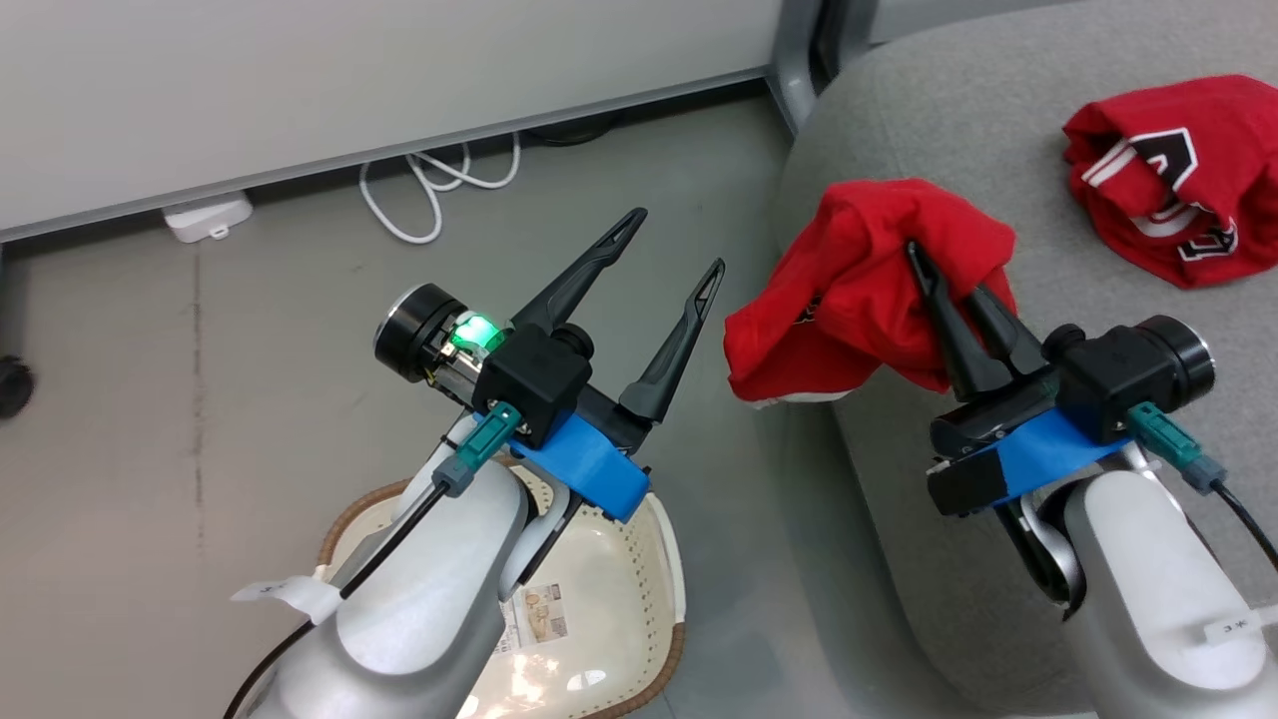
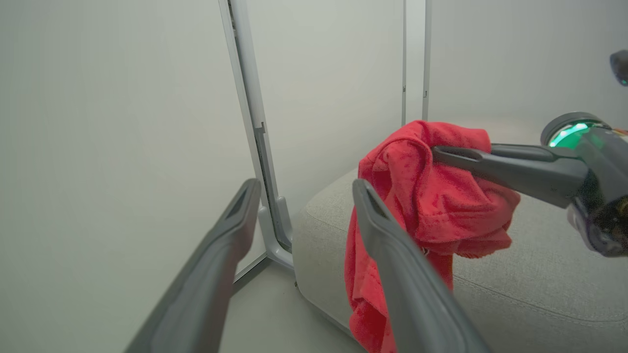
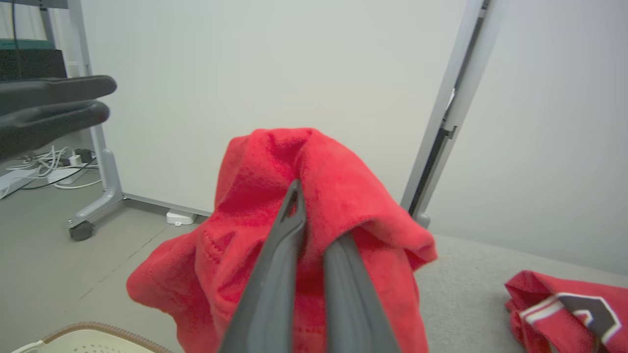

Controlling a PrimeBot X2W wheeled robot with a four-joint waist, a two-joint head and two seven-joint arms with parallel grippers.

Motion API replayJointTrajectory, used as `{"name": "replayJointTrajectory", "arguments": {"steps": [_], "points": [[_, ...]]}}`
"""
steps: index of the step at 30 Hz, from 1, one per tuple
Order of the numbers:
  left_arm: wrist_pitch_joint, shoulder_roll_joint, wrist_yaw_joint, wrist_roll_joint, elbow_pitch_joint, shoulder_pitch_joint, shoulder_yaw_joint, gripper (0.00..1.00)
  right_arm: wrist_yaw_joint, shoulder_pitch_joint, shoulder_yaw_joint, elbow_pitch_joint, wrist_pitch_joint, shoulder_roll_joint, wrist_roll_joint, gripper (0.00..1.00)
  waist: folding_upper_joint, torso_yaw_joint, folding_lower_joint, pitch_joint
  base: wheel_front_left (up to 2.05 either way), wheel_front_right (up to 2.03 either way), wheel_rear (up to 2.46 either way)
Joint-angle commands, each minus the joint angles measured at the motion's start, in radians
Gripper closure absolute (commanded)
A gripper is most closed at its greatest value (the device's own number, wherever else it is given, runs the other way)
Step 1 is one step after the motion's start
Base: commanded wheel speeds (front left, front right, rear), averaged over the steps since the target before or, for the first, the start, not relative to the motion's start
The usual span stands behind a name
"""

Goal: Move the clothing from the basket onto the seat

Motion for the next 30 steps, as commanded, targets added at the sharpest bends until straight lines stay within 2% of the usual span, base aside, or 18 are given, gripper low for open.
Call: {"name": "replayJointTrajectory", "arguments": {"steps": [1,9,15,24,30], "points": [[-0.005,0.007,-0.002,0.005,-0.001,-0.014,-0.005,0.0,0.0,0.033,-0.034,-0.023,-0.001,0.002,-0.01,1.0,0.0,-0.075,-0.0001,0.036,0.0,0.0,0.0],[-0.005,0.0,-0.007,0.005,0.015,-0.02,-0.056,0.0,0.0,0.123,-0.144,-0.079,-0.001,0.032,-0.023,1.0,0.0,-0.178,-0.0001,0.047,0.0,0.0,0.0],[-0.005,-0.004,-0.006,-0.004,0.031,-0.031,-0.098,0.0,0.0,0.169,-0.183,-0.096,-0.001,0.053,-0.025,1.0,0.0,-0.226,-0.0001,0.053,0.0,0.0,0.0],[-0.005,0.005,-0.007,-0.017,0.036,-0.045,-0.115,0.0,0.0,0.197,-0.204,-0.126,-0.001,0.082,-0.027,1.0,0.0,-0.243,-0.0001,0.055,0.0,0.0,0.0],[-0.005,0.013,-0.007,-0.007,0.026,-0.054,-0.104,0.0,0.0,0.142,-0.25,-0.181,-0.001,0.082,-0.021,1.0,0.0,-0.228,-0.0001,0.083,0.0,0.0,0.0]]}}
